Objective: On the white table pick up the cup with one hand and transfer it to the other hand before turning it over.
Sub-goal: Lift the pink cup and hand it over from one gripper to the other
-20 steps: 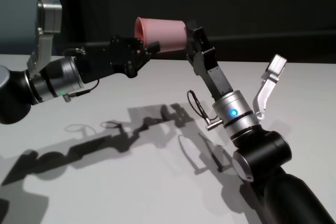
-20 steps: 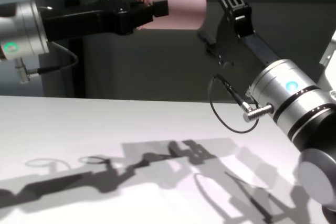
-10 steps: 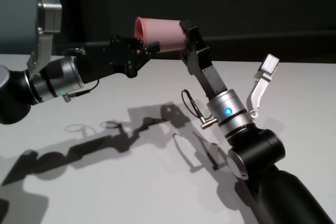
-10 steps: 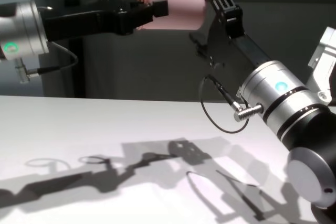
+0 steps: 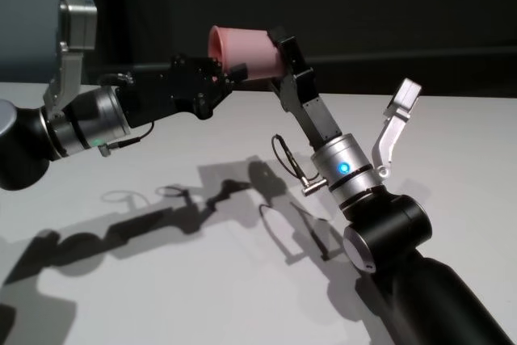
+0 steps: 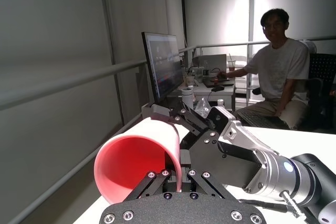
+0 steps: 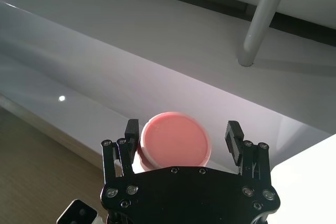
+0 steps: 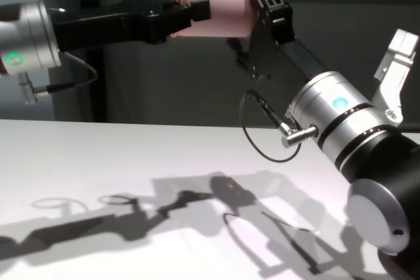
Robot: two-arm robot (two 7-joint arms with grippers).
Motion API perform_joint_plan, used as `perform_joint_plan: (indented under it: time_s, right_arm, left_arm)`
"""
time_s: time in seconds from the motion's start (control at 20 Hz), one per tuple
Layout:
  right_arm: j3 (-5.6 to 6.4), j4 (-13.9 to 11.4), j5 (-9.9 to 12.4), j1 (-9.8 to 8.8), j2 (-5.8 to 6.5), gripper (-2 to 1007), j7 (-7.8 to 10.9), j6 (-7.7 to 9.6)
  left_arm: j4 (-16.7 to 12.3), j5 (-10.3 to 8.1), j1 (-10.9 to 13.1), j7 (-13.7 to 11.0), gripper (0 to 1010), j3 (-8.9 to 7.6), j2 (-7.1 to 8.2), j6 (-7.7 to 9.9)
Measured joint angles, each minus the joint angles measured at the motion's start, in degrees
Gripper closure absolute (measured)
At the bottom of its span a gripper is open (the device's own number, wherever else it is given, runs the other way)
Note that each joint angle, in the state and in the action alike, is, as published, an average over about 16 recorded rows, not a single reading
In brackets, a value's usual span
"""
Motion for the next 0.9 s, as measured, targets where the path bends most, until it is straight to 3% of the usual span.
perform_joint_plan:
  time_s: [0.9]
  right_arm:
    - [-2.87, -0.3, 0.5, 0.19, 0.68, 45, -0.21, -2.0]
  left_arm:
    - [0.0, 0.02, 0.0, 0.0, 964, 0.0, 0.0, 0.01]
